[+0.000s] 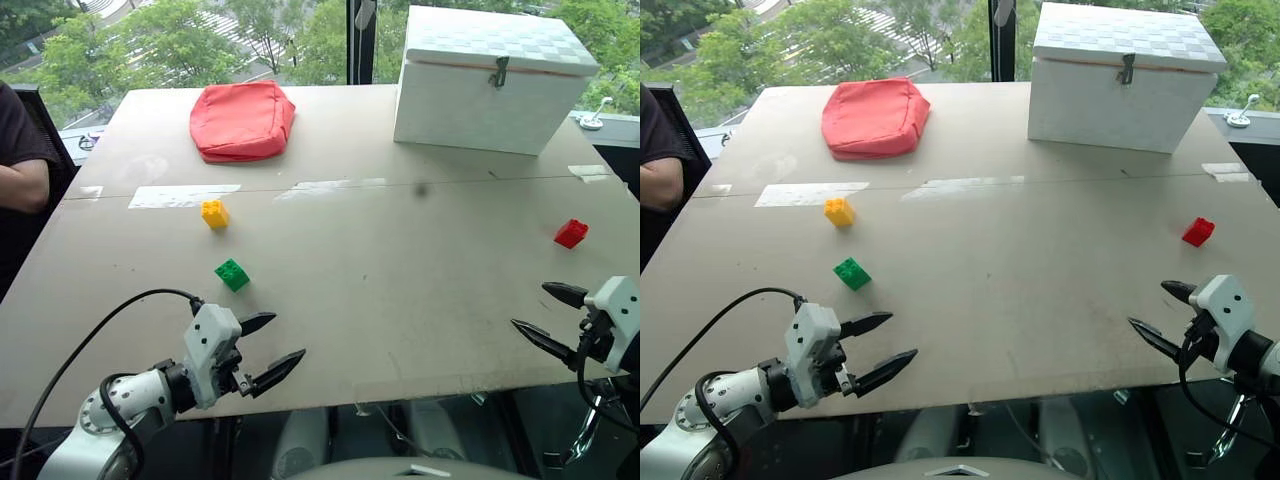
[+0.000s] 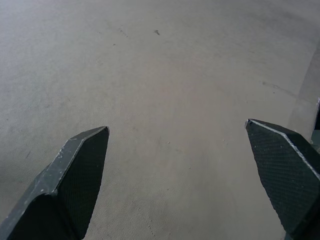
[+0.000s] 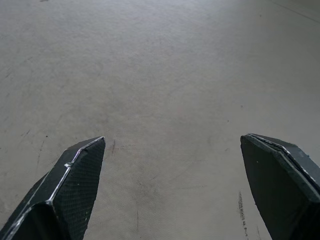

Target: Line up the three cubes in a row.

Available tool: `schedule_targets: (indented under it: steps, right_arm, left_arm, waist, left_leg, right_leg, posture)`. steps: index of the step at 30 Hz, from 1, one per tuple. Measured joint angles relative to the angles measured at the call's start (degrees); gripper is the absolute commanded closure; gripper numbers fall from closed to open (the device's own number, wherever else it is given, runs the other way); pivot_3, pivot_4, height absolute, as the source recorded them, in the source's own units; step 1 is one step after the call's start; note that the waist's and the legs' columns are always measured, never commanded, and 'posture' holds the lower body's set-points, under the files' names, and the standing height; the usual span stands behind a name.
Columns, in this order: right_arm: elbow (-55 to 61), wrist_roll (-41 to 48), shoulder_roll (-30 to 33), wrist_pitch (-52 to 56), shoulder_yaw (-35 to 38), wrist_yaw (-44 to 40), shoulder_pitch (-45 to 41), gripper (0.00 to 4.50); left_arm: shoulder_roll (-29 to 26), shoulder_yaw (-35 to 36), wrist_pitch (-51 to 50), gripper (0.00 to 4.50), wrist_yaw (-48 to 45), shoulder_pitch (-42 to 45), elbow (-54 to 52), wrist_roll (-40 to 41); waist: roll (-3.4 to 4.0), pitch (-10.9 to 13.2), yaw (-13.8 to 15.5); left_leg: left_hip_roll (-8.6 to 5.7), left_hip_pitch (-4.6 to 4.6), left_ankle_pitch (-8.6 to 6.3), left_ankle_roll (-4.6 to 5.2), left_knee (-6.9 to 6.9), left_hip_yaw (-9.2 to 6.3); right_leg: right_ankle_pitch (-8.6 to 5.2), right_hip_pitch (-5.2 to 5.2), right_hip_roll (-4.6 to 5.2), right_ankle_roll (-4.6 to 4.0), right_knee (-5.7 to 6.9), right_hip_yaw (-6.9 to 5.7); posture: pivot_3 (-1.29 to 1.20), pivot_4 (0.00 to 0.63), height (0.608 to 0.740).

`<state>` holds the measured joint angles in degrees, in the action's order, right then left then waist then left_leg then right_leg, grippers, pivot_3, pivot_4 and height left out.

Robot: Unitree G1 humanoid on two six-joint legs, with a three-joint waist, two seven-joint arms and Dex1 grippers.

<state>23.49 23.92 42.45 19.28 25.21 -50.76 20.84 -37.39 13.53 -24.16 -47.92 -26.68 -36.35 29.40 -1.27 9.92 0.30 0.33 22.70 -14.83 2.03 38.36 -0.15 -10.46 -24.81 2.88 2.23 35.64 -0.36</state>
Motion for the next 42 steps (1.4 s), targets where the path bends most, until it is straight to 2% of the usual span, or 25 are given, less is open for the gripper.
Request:
schedule_targets:
  steps: [3, 7, 9, 11, 16, 20, 26, 34, 42]
  right_arm:
    - [0.22, -0.97, -0.70, 0.61, -0.55, 2.11, -0.94, 0.06]
    - [4.23, -5.54, -5.35, 8.76, -4.66, 16.14, -9.21, 0.06]
    - [6.06, -5.36, -5.93, 14.10, -4.78, 20.23, -12.97, 0.06]
    - [6.94, -4.54, -6.89, 21.02, -4.79, 24.56, -18.23, 0.06]
    - [1.70, -7.58, -6.91, 40.41, -6.30, 37.02, -38.75, 0.06]
    - [-12.25, -9.29, -4.58, 54.59, -6.60, 40.60, -52.44, 0.06]
    - [-32.29, -12.35, -0.29, 58.87, -12.61, 40.42, -64.41, 0.06]
    - [-48.76, -13.69, -2.56, 60.08, -9.32, 43.10, -71.95, 0.06]
    - [-62.65, -15.31, -3.27, 52.54, -8.55, 44.65, -76.55, 0.06]
  left_arm:
    - [0.34, -0.17, 0.02, 0.03, 0.50, 0.58, 0.01, 0.01]
    - [2.23, -2.51, -1.20, 0.03, 3.42, 9.50, -0.06, 1.03]
    - [2.46, -3.03, -2.43, 0.03, 4.24, 12.90, -0.13, 2.27]
    - [2.44, -3.46, -3.98, 0.03, 4.78, 16.95, -0.09, 3.32]
    - [-0.78, -8.20, -5.64, 0.03, 0.95, 27.22, -0.01, 4.65]
    - [-2.04, -12.13, -5.18, 0.03, -3.89, 31.28, 1.62, 4.59]
    - [-1.01, -14.68, -5.22, 0.03, -5.62, 37.93, 4.36, 4.58]
    - [-0.53, -16.21, -7.96, 0.03, -5.53, 40.14, 4.20, 7.08]
    - [0.88, -16.40, -9.20, 0.03, -3.88, 42.46, 3.90, 8.48]
  waist:
    - [-0.01, 0.00, 0.03]
    - [0.06, -0.02, 0.17]
    - [0.05, -0.02, 0.29]
    - [0.04, -0.02, 0.36]
    - [0.07, 0.00, 0.28]
    - [0.08, 0.01, 0.45]
    - [0.07, 0.01, 0.19]
    - [0.07, 0.01, -0.85]
    - [0.08, 0.01, -1.13]
  left_leg:
    - [0.01, -0.02, 0.00, 0.00, 0.00, 0.00]
    - [0.01, -0.03, 0.01, 0.00, 0.04, 0.01]
    - [-0.01, -0.02, 0.01, 0.00, 0.04, 0.01]
    - [-0.02, 0.03, 0.01, 0.01, 0.03, 0.00]
    - [-0.09, 0.04, 0.02, 0.02, 0.02, 0.06]
    - [-0.17, 0.16, 0.02, 0.02, -0.03, 0.17]
    - [-0.20, 0.17, 0.01, 0.05, -0.04, 0.37]
    - [-0.20, 0.15, 0.00, 0.08, -0.03, 0.46]
    - [-0.21, 0.13, 0.00, 0.08, -0.04, 0.51]
  right_leg:
    - [0.00, 0.00, 0.00, 0.00, 0.00, 0.00]
    - [0.01, 0.01, -0.04, 0.00, 0.05, 0.02]
    - [0.02, 0.01, -0.09, 0.00, 0.06, 0.03]
    - [0.02, 0.00, -0.10, 0.00, 0.05, 0.03]
    - [0.05, -0.03, -0.13, -0.05, 0.06, 0.10]
    - [0.17, -0.09, -0.13, -0.26, 0.04, 0.06]
    - [0.18, -0.07, -0.14, -0.24, 0.00, 0.11]
    - [0.31, -0.09, -0.17, 0.01, 0.01, 0.20]
    - [0.33, -0.09, -0.19, 0.01, 0.01, 0.24]
  posture:
    - [0.00, 0.150, 0.740]
    - [0.00, 0.150, 0.740]
    - [0.00, 0.150, 0.740]
    - [0.00, 0.150, 0.740]
    - [0.00, 0.150, 0.740]
    - [0.00, 0.150, 0.740]
    - [0.00, 0.150, 0.740]
    - [0.00, 0.150, 0.740]
    - [0.00, 0.150, 0.740]
